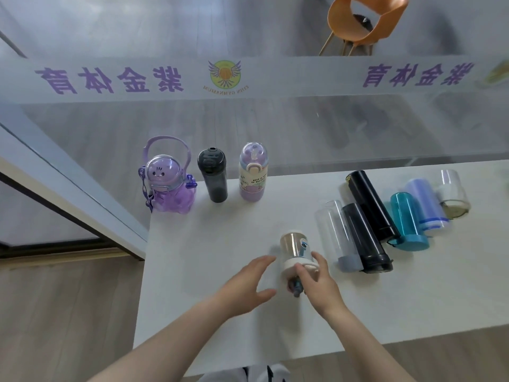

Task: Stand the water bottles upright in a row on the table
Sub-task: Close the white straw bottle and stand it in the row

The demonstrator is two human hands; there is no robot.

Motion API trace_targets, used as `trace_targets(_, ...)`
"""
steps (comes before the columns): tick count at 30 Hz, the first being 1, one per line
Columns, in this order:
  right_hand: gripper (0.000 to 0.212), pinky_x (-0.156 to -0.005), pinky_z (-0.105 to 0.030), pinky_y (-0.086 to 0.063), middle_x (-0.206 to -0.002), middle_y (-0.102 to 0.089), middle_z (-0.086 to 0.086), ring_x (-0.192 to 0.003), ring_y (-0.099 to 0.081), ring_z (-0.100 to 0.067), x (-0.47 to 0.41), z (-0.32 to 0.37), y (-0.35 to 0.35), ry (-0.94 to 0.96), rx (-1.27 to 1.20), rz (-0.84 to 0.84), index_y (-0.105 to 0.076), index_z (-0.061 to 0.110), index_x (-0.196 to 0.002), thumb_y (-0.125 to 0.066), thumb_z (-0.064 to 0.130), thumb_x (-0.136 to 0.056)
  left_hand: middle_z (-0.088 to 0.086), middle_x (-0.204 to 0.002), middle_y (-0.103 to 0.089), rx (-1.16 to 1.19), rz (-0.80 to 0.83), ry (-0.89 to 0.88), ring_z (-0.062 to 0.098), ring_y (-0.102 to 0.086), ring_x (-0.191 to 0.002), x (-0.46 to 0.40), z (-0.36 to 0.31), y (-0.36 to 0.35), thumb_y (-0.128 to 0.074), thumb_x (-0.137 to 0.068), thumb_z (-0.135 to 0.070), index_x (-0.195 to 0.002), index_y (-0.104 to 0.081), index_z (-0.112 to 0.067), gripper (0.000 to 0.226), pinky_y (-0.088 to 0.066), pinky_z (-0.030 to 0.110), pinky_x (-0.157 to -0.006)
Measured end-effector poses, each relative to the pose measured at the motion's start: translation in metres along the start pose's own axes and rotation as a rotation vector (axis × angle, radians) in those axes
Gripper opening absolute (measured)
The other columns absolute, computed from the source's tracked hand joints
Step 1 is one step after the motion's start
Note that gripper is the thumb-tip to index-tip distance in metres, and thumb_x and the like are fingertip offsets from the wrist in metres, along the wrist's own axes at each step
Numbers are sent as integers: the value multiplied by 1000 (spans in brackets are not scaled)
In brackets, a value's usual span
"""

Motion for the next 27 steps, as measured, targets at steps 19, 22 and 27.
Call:
trace_targets(19,54,-70,-39,-61,-80,-74,-19,-67,-70,-27,-13,9,43,-156,-156,182,-65,1,-92,-48,52,-93,-11,-140,-44,309,-189,47,3,-46,-123,-51,-47,-13,-77,-74,-45,-146,-20,-39,92,-34,15,-102)
trace_targets(22,35,-78,-44,-59,-89,-72,-10,-69,-66,-19,-29,10,62,-61,-42,173,-58,10,-101,-51,43,-94,-11,-131,-51,347,-269,95,4,-52,-115,-64,-59,-10,-76,-70,-50,-143,-28,-37,88,-39,17,-97)
trace_targets(27,63,-86,-26,-49,-124,-49,17,-101,-59,-6,-40,35,95,353,236,127,-26,36,-138,-63,39,-86,-21,-120,-58,459,-376,166,-8,-57,-104,-80,-75,-11,-81,-70,-42,-131,-37,-43,75,-42,4,-83)
Point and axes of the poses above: each hand's wrist, its own x-axis away from the middle knuckle, its own y-axis out of the back of the hand, z = x × y, the point moved 8 cm from there along -x, towards the middle knuckle
